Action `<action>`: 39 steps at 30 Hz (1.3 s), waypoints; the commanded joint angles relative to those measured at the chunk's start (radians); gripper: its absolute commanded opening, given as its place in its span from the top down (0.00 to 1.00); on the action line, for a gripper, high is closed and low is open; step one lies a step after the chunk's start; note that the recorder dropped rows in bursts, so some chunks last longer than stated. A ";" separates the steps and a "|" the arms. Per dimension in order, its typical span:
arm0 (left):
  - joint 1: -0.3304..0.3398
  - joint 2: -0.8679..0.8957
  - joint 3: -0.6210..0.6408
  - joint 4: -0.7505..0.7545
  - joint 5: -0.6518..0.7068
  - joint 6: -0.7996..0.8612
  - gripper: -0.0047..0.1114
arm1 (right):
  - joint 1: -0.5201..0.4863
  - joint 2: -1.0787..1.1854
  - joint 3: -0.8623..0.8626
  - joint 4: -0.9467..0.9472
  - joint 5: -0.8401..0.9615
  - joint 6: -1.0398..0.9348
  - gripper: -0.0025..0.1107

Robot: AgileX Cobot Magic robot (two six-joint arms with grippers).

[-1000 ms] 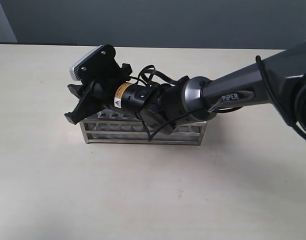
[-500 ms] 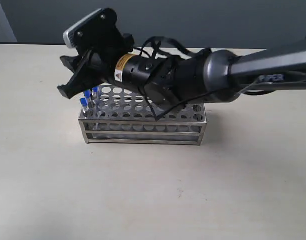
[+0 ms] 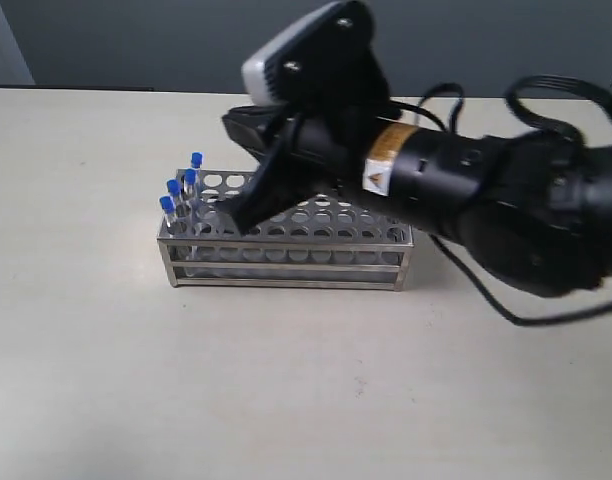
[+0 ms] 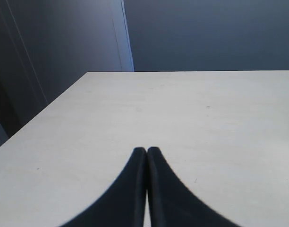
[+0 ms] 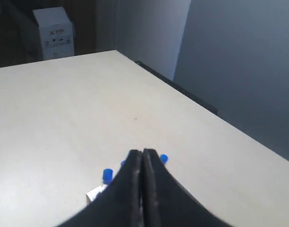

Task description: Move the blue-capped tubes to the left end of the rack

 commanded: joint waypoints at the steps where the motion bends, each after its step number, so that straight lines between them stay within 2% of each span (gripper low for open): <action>1: 0.001 -0.004 0.005 0.001 -0.012 -0.004 0.96 | -0.008 -0.180 0.138 0.254 -0.007 -0.156 0.98; 6: 0.001 -0.004 0.005 0.001 -0.012 -0.004 0.96 | -0.008 -0.308 0.177 0.452 0.091 -0.154 0.98; 13: 0.001 -0.004 0.005 0.001 -0.012 -0.004 0.96 | -0.008 -0.342 0.177 0.460 0.047 -0.160 0.98; 17: 0.001 -0.004 0.005 0.001 -0.012 -0.004 0.96 | -0.008 -0.363 0.177 0.462 0.012 -0.263 0.98; 19: 0.001 -0.004 0.005 0.001 -0.012 -0.004 0.96 | -0.010 -0.384 0.201 0.478 0.029 -0.373 0.98; 21: 0.001 -0.004 0.005 0.005 -0.012 -0.004 0.96 | -0.018 -0.440 0.273 0.700 -0.049 -0.536 0.98; 23: 0.001 -0.004 0.005 0.005 -0.012 -0.004 0.96 | -0.019 -0.534 0.397 0.991 -0.224 -0.661 0.98; 24: 0.001 -0.004 0.005 0.005 -0.012 -0.004 0.96 | -0.019 -0.607 0.496 1.034 -0.306 -0.745 0.98; 26: 0.001 -0.004 0.005 0.005 -0.012 -0.004 0.96 | -0.019 -0.742 0.606 1.026 -0.341 -0.844 0.98; 27: 0.001 -0.004 0.005 0.005 -0.012 -0.004 0.96 | -0.019 -0.819 0.642 1.102 -0.364 -0.875 0.98; 29: 0.001 -0.004 0.005 0.005 -0.012 -0.004 0.96 | -0.019 -0.939 0.656 1.256 -0.417 -1.034 0.98; 34: 0.001 -0.004 0.005 0.005 -0.012 -0.004 0.96 | -0.019 -1.152 0.600 1.385 -0.419 -1.439 0.98; 36: 0.001 -0.004 0.005 0.005 -0.012 -0.004 0.96 | -0.019 -1.172 0.566 1.418 -0.430 -1.535 0.98; 39: 0.001 -0.004 0.005 0.005 -0.012 -0.004 0.96 | -0.019 -1.171 0.511 1.361 -0.425 -1.572 0.98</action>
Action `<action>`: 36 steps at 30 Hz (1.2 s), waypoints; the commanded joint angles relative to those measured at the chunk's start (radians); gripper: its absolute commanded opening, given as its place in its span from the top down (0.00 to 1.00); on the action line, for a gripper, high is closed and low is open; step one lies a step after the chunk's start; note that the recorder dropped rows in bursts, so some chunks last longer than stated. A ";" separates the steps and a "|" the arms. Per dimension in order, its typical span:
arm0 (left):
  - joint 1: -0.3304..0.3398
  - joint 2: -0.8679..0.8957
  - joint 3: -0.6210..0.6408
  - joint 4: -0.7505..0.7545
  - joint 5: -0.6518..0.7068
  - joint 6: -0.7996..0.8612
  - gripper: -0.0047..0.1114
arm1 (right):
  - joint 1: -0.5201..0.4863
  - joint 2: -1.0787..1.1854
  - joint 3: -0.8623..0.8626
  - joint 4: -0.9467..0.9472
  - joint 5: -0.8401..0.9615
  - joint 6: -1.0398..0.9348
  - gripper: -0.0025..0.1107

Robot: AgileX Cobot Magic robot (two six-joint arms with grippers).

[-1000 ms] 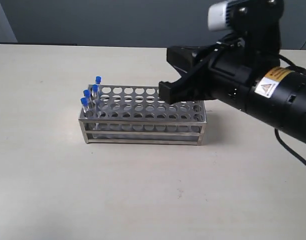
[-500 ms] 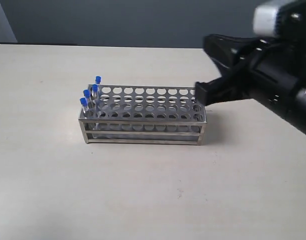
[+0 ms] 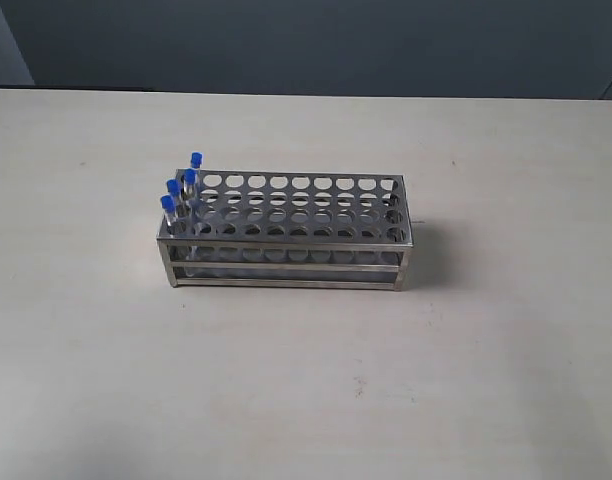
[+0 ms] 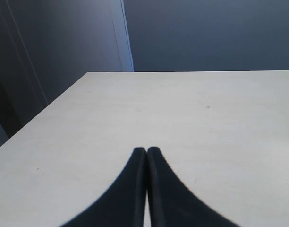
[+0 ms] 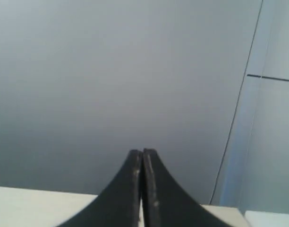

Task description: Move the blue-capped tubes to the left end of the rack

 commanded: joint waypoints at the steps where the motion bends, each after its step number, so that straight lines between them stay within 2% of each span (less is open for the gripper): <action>1: 0.001 -0.004 0.005 0.004 -0.012 -0.004 0.96 | -0.004 -0.011 -0.077 -0.060 -0.008 -0.094 0.98; 4: 0.001 -0.004 0.005 0.004 -0.012 -0.004 0.96 | -0.004 -0.008 -0.106 -0.180 0.000 -0.051 0.98; 8: 0.001 -0.004 0.005 0.004 -0.012 -0.004 0.96 | -0.004 0.029 -0.106 -0.376 -0.052 0.153 0.98; 11: 0.001 -0.004 0.005 0.004 -0.012 -0.004 0.96 | -0.004 0.098 -0.106 -0.456 -0.057 0.267 0.98; 17: 0.001 -0.004 0.005 0.004 -0.012 -0.004 0.96 | -0.004 0.284 -0.098 -0.482 0.150 0.396 0.98; 24: 0.001 -0.004 0.005 0.004 -0.012 -0.004 0.96 | -0.004 0.475 -0.006 -0.618 0.343 0.804 0.98; 27: 0.001 -0.004 0.005 0.004 -0.012 -0.004 0.96 | -0.004 0.486 0.042 -0.615 0.362 0.920 0.98; 29: 0.001 -0.004 0.005 0.004 -0.012 -0.004 0.96 | -0.004 0.483 0.073 -0.620 0.362 0.922 0.98; 34: 0.001 -0.004 0.005 0.004 -0.012 -0.004 0.96 | -0.022 0.401 0.177 -0.916 0.351 1.054 0.98; 36: 0.001 -0.004 0.005 0.004 -0.012 -0.004 0.96 | -0.070 0.363 0.204 -0.936 0.348 1.086 0.98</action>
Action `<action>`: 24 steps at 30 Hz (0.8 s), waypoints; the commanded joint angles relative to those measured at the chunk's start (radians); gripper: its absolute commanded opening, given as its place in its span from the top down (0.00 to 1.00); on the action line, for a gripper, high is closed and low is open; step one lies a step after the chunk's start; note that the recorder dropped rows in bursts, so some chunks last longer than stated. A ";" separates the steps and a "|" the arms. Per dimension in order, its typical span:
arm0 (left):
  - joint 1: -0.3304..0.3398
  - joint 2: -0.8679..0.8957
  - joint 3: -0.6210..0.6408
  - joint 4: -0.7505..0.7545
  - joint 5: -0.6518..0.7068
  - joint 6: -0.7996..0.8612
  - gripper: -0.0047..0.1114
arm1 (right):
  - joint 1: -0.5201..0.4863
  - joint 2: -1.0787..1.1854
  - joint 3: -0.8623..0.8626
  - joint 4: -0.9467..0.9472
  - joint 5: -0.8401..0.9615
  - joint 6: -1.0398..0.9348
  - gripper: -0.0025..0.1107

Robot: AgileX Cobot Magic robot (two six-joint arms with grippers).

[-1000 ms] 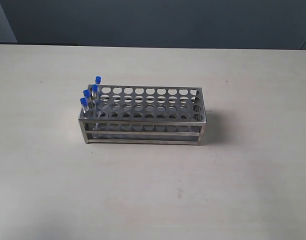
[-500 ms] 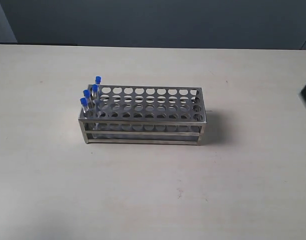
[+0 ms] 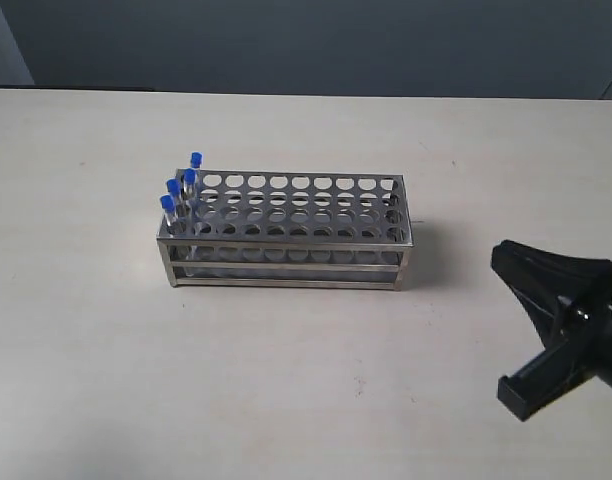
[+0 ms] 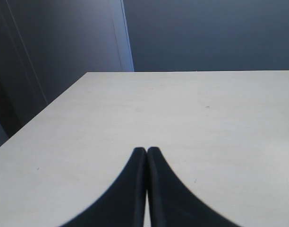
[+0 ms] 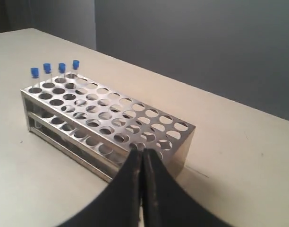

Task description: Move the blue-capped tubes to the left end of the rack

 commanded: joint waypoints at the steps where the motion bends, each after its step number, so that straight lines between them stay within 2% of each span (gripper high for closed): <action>1: 0.001 -0.004 0.005 0.004 -0.012 -0.004 0.96 | -0.099 -0.088 0.057 -0.108 -0.008 0.086 0.98; 4: 0.001 -0.004 0.005 0.004 -0.012 -0.004 0.96 | -0.228 -0.144 0.057 -0.130 0.046 0.088 0.98; 8: 0.001 -0.004 0.005 0.004 -0.012 -0.004 0.96 | -0.374 -0.237 0.057 -0.264 0.169 0.192 0.98; 13: 0.001 -0.004 0.005 0.004 -0.012 -0.004 0.96 | -0.554 -0.390 0.057 -0.265 0.351 0.230 0.98; 19: 0.001 -0.004 0.005 0.004 -0.012 -0.004 0.96 | -0.691 -0.634 0.057 -0.330 0.627 0.238 0.98; 24: 0.001 -0.004 0.005 0.004 -0.012 -0.004 0.96 | -0.785 -0.776 0.057 -0.438 0.802 0.358 0.98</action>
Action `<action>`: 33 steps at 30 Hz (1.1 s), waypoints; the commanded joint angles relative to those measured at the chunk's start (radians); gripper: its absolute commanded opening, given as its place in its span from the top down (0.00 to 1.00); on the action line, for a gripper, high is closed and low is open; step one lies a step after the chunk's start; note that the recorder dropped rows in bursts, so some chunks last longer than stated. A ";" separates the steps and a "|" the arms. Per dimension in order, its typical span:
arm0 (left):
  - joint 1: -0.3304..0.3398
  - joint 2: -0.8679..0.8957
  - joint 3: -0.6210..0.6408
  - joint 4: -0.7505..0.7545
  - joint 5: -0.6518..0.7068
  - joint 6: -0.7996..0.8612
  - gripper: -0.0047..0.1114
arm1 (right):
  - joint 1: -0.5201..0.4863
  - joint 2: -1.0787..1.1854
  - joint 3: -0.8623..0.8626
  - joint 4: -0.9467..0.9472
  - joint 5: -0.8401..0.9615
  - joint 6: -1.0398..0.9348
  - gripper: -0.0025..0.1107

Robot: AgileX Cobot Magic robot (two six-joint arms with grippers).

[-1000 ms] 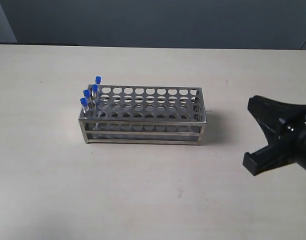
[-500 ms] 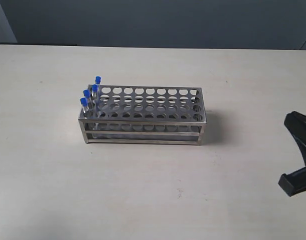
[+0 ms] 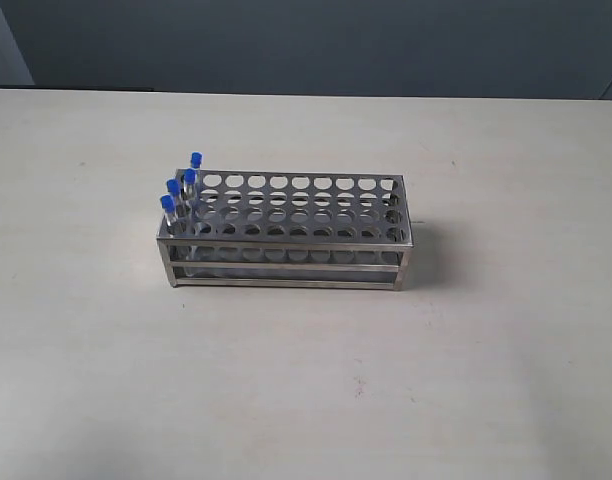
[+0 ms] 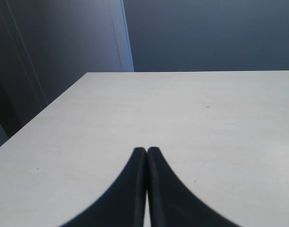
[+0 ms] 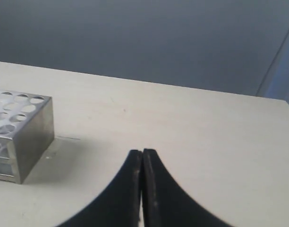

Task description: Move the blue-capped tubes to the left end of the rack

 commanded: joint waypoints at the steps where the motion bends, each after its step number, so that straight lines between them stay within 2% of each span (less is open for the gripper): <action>1: 0.001 -0.004 0.005 0.004 -0.012 -0.004 0.96 | -0.086 -0.084 0.008 -0.102 0.160 0.111 0.98; 4: 0.001 -0.004 0.005 0.004 -0.012 -0.004 0.96 | -0.121 -0.084 0.008 -0.117 0.184 0.118 0.98; 9: 0.001 -0.004 0.005 0.004 -0.012 -0.004 0.96 | -0.120 -0.084 0.008 -0.128 0.184 0.126 0.98; 14: 0.001 -0.004 0.005 0.004 -0.012 -0.004 0.96 | -0.121 -0.084 0.008 -0.198 0.180 0.231 0.98; 23: 0.001 -0.004 0.005 0.004 -0.012 -0.004 0.96 | -0.121 -0.084 0.008 -0.194 0.172 0.237 0.98; 28: 0.001 -0.004 0.005 0.004 -0.012 -0.004 0.96 | -0.121 -0.084 0.008 0.027 0.168 0.241 0.98; 33: 0.001 -0.004 0.005 0.004 -0.012 -0.004 0.96 | -0.121 -0.084 0.008 0.054 0.168 0.241 0.98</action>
